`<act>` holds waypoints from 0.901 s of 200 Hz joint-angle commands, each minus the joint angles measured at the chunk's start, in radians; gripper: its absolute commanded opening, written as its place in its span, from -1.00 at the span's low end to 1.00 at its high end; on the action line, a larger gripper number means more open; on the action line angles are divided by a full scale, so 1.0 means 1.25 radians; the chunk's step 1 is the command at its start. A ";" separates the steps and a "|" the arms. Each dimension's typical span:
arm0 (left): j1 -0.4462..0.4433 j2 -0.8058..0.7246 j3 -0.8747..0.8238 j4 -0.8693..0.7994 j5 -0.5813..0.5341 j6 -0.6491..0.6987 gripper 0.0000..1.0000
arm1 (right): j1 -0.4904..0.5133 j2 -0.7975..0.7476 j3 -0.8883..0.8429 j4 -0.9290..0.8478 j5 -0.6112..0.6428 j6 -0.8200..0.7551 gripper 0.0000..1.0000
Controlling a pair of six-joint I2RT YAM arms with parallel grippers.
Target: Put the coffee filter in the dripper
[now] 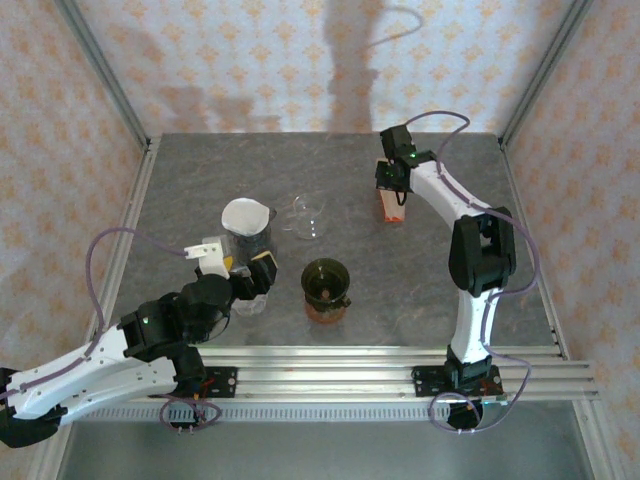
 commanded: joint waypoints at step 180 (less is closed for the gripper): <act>0.019 -0.002 -0.007 0.013 0.020 -0.014 0.99 | -0.004 -0.119 -0.040 -0.023 0.056 0.021 -1.00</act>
